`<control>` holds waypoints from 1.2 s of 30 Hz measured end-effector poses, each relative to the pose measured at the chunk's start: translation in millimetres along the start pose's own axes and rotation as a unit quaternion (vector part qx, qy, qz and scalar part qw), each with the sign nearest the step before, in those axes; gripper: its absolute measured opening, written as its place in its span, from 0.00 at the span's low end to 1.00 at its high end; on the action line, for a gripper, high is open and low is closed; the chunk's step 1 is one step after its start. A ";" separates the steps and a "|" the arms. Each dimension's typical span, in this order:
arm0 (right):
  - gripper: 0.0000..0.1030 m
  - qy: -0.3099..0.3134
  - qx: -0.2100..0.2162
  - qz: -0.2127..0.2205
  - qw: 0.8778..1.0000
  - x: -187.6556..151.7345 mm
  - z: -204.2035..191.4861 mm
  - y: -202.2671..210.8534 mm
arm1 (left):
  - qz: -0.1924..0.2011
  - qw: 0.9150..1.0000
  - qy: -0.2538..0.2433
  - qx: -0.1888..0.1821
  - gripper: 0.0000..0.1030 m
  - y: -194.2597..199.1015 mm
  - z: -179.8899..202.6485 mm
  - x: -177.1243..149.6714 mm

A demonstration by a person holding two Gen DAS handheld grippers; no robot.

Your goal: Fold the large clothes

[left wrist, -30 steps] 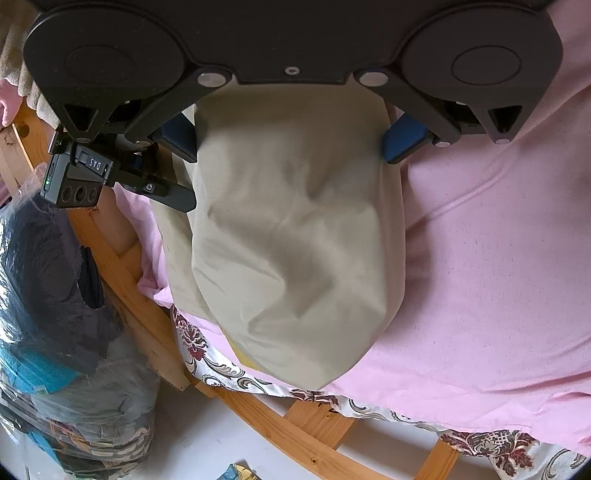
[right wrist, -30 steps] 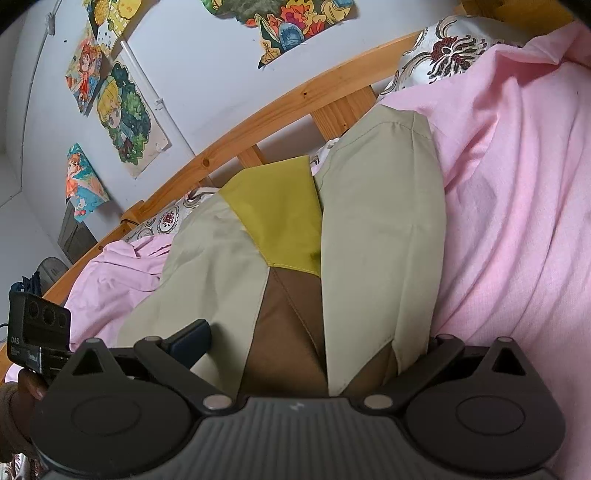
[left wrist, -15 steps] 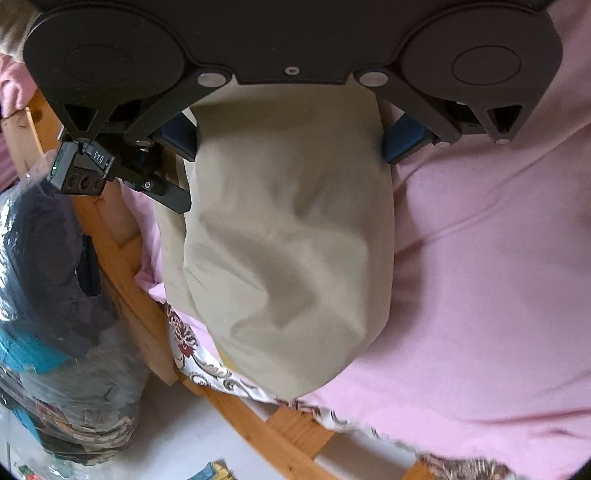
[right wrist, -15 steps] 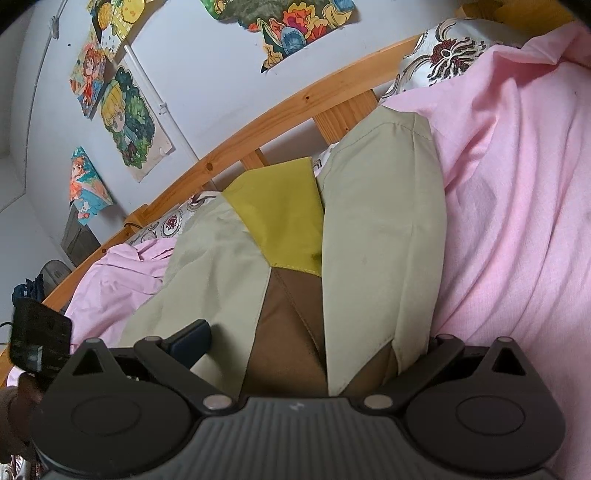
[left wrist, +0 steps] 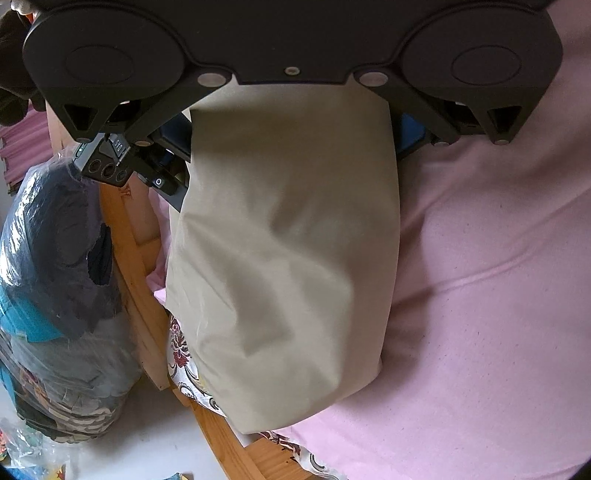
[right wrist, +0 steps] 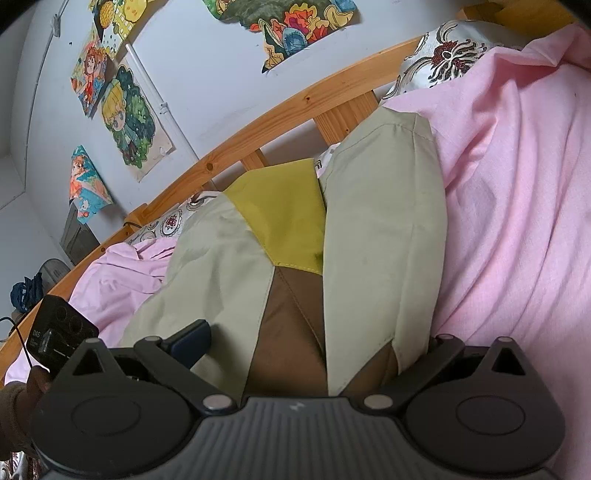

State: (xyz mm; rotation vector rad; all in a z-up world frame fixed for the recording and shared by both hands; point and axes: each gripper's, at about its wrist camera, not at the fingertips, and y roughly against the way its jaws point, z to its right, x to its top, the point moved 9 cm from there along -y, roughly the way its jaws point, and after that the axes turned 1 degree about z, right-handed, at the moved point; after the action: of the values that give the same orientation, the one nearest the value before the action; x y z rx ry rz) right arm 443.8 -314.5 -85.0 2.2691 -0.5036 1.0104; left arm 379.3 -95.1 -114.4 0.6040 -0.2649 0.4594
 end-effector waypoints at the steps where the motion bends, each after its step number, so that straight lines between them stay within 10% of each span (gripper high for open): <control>1: 1.00 0.000 0.000 0.000 1.000 0.0 0.0 0.0 | 0.000 1.000 0.000 0.000 1.00 0.6 -0.2 0.4; 28: 0.99 -0.012 -0.041 -0.035 0.998 6.7 -2.1 -8.7 | -0.006 1.000 -0.007 0.006 0.94 0.2 4.8 4.1; 36: 0.58 -0.026 -0.049 -0.052 0.997 7.5 -25.2 -4.3 | -0.011 1.000 -0.015 -0.001 0.87 9.6 11.6 4.6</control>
State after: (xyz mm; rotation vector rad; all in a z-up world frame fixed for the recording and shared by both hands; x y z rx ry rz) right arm 437.5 -295.5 -67.4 2.2145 -0.4411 0.8590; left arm 377.3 -93.6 -98.8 0.6115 -0.2877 0.4281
